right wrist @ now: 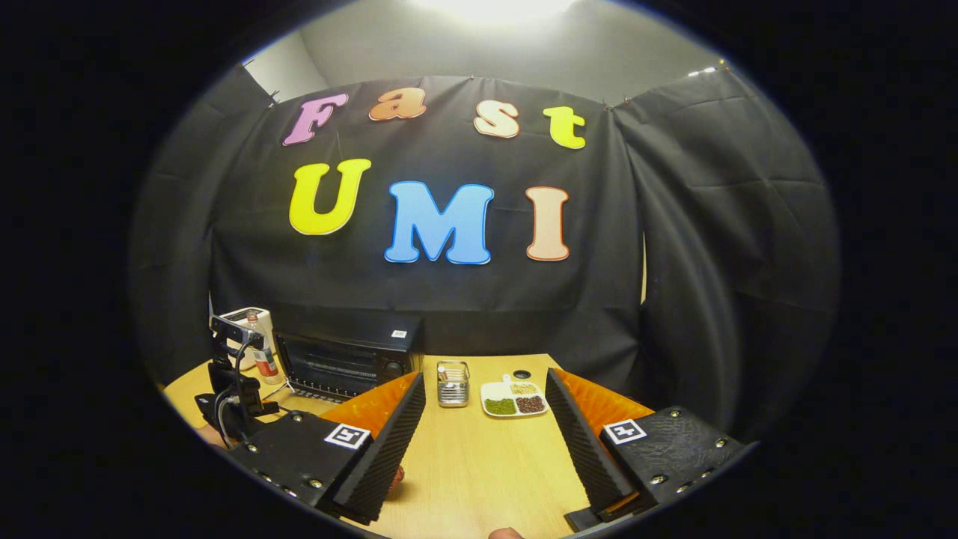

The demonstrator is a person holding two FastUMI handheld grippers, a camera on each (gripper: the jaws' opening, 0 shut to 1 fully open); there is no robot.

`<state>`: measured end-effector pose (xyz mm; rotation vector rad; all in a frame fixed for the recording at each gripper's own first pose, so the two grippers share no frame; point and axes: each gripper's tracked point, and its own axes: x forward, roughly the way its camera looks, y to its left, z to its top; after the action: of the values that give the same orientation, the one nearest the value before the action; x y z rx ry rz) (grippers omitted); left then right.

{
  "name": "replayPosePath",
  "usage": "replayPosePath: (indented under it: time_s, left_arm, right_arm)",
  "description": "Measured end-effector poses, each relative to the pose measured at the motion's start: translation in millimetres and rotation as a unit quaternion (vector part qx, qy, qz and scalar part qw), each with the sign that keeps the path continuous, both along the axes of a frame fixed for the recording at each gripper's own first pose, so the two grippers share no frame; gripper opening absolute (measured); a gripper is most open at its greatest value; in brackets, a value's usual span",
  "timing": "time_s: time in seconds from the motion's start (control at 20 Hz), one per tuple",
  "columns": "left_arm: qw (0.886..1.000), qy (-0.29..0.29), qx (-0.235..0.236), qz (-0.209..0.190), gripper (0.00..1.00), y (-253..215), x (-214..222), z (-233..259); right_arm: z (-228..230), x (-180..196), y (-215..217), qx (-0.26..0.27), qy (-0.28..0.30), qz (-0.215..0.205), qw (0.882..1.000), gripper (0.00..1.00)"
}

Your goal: Open the electric oven with the left hand, put the food in, and close the electric oven.

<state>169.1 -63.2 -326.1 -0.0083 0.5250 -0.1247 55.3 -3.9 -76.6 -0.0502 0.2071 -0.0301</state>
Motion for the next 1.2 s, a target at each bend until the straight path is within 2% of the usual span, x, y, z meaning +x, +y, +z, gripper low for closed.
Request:
replayPosePath:
  time_s: [0.25, 0.3, 0.35, 0.45, 0.65, 0.8, 0.85, 1.05, 1.2]
  left_arm:
    - [0.994, -0.104, -0.014, 0.014, 0.98, 22, -15, 113]
    - [0.993, -0.119, -0.013, 0.019, 0.91, 28, -17, 130]
    - [0.991, -0.133, -0.014, 0.025, 0.91, 34, -20, 148]
    - [0.984, -0.171, -0.015, 0.041, 1.00, 48, -28, 186]
    - [0.974, -0.216, -0.007, 0.071, 1.00, 75, -54, 237]
    - [0.964, -0.243, 0.006, 0.105, 0.91, 101, -74, 267]
    - [0.962, -0.249, 0.011, 0.113, 1.00, 106, -79, 273]
    - [0.957, -0.258, 0.030, 0.132, 1.00, 122, -94, 288]
    - [0.952, -0.263, 0.035, 0.151, 1.00, 135, -105, 294]
  right_arm:
    - [-16, 10, 25, 0.018, 0.016, 0.048, 0.999, 0.98]
    - [-21, 13, 30, 0.025, 0.020, 0.058, 0.998, 0.98]
    - [-28, 16, 35, 0.033, 0.027, 0.068, 0.997, 0.98]
    - [-43, 20, 45, 0.047, 0.046, 0.085, 0.994, 0.98]
    - [-76, 23, 57, 0.078, 0.091, 0.113, 0.986, 0.98]
    - [-105, 22, 66, 0.104, 0.132, 0.133, 0.977, 0.98]
    - [-115, 22, 67, 0.116, 0.147, 0.135, 0.973, 0.98]
    - [-156, 17, 77, 0.168, 0.217, 0.136, 0.952, 0.99]
    - [-187, 9, 87, 0.205, 0.271, 0.140, 0.930, 0.98]
